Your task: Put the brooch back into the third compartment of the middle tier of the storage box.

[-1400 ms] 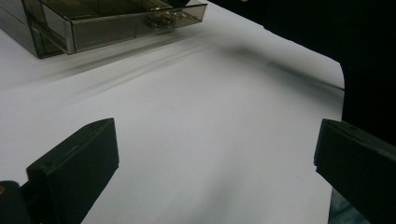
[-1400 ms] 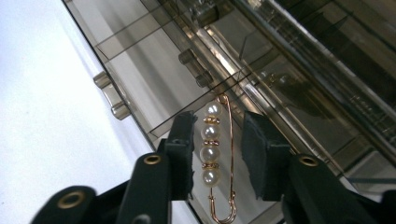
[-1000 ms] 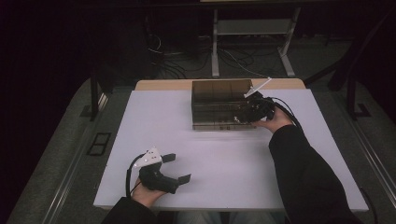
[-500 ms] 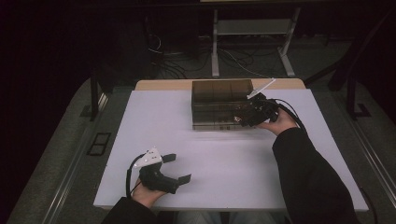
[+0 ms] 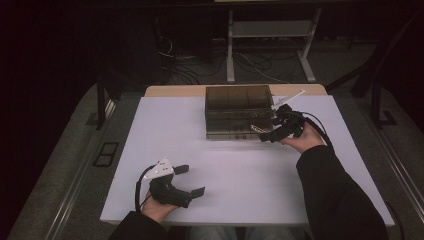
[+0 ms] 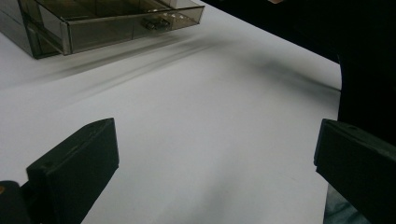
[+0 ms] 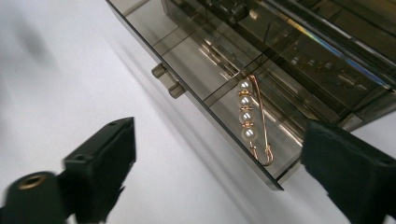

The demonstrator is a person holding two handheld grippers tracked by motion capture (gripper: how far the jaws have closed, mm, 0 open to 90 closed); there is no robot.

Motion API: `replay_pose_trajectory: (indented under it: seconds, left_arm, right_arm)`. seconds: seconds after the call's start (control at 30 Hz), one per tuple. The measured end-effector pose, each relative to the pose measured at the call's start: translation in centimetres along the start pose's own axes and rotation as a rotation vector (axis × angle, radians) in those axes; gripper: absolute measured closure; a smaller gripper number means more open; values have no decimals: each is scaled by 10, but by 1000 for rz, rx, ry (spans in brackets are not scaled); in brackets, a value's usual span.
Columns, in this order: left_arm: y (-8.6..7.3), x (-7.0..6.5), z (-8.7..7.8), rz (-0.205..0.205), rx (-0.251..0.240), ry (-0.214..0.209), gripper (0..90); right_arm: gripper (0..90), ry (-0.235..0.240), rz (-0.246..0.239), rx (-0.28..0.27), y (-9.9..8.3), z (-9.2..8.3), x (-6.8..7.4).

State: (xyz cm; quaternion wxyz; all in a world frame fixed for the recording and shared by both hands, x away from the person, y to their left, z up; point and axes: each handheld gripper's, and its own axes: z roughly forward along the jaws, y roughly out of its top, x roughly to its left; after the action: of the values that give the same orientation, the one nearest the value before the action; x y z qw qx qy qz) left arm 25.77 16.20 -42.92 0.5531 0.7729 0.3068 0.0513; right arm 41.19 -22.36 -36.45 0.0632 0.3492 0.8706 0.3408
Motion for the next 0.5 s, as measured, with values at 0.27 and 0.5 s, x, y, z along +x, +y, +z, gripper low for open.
replay_pose_trajectory:
  seconds: [0.27, 0.5]
  left_arm:
    - [0, 0, 0, -3, -1, -1, 0]
    - [-1, -1, 1, -8, 0, -3, 0]
  right_arm:
    - [2, -1, 22, -40, -11, -12, 8]
    - [2, 7, 29, -65, -24, -22, 15]
